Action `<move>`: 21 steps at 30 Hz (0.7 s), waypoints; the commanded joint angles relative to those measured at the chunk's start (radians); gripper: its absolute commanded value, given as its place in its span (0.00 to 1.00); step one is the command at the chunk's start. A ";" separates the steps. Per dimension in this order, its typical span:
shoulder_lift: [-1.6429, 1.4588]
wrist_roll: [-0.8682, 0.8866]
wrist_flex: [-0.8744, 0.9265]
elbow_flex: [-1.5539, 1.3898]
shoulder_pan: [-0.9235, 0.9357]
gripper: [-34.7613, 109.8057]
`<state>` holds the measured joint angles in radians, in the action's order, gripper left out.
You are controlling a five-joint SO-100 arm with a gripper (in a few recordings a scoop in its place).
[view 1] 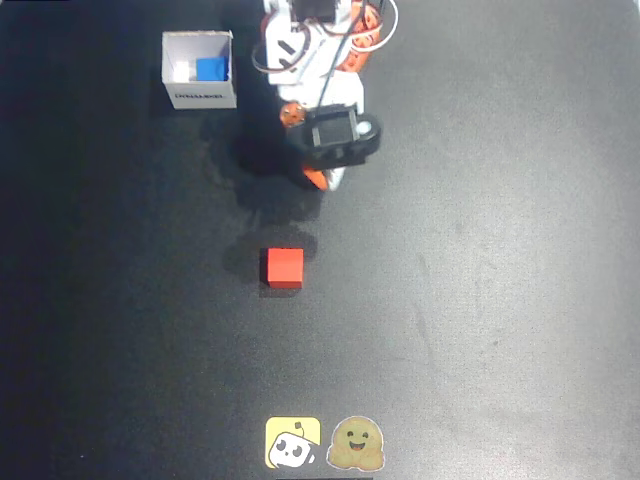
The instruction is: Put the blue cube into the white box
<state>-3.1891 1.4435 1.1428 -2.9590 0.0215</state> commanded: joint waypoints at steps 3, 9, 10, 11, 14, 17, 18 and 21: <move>-0.008 0.008 0.137 0.005 0.034 0.24; -0.008 0.006 0.187 0.005 0.041 0.24; -0.008 0.006 0.187 0.005 0.041 0.24; -0.008 0.006 0.187 0.005 0.041 0.24; -0.008 0.006 0.187 0.005 0.041 0.24; -0.008 0.006 0.187 0.005 0.041 0.24; -0.008 0.006 0.187 0.005 0.041 0.24; -0.008 0.006 0.187 0.005 0.041 0.24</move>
<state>-3.1922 1.4465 1.3254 -2.9590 0.0537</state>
